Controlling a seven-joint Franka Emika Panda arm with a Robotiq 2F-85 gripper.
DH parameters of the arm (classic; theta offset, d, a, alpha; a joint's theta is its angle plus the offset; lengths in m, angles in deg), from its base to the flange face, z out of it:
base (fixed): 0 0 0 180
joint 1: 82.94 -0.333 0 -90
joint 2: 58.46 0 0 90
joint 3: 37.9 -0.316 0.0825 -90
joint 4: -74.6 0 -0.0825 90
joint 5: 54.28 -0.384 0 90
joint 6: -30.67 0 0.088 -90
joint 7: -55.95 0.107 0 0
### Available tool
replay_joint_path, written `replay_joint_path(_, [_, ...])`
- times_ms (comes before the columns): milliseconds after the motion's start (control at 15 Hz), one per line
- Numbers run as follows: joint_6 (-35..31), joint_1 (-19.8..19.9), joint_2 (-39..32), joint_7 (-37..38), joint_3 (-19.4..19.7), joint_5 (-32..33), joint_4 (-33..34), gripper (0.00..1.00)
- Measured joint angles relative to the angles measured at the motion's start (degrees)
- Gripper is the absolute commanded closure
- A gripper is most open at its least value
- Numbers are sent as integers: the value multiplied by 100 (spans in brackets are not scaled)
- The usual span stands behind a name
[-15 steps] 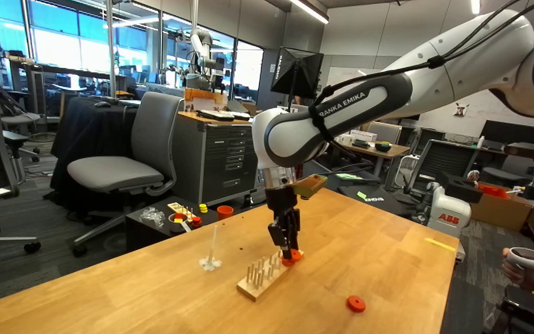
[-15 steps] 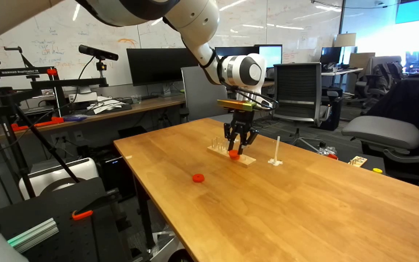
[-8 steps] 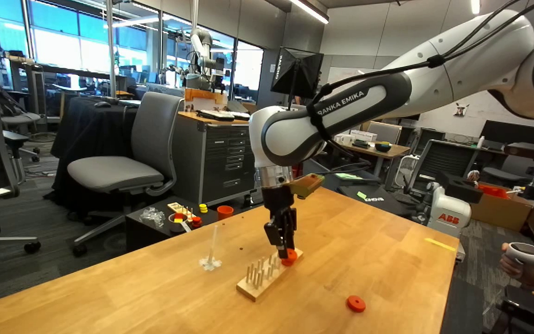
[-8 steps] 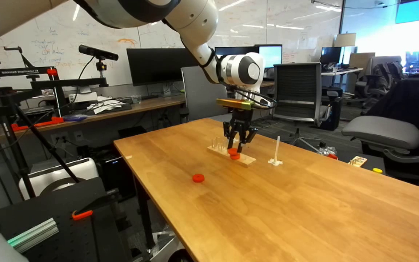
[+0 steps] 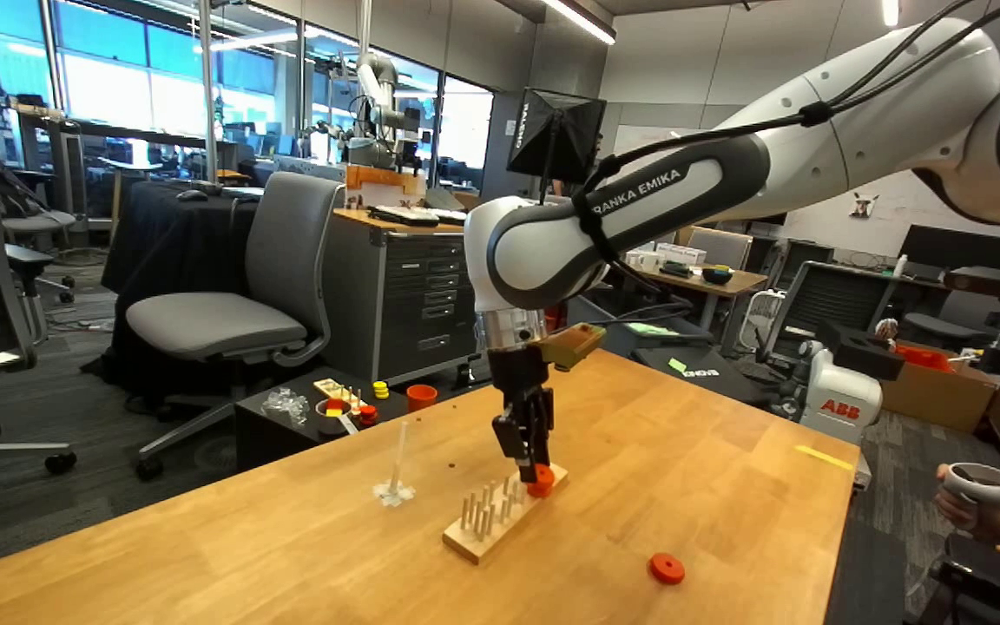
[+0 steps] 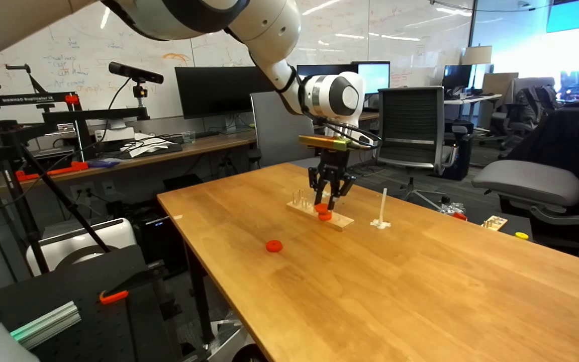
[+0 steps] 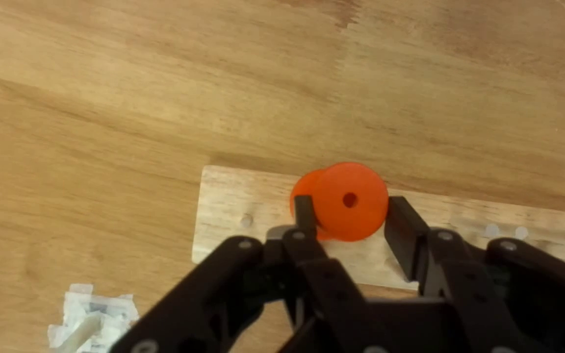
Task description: Pick up two orange small objects from the table and put them on top of each other on the wooden holder.
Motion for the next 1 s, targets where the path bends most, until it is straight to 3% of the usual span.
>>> replay_joint_path(1000, [641,17,-462,128,50,-47,784,84])
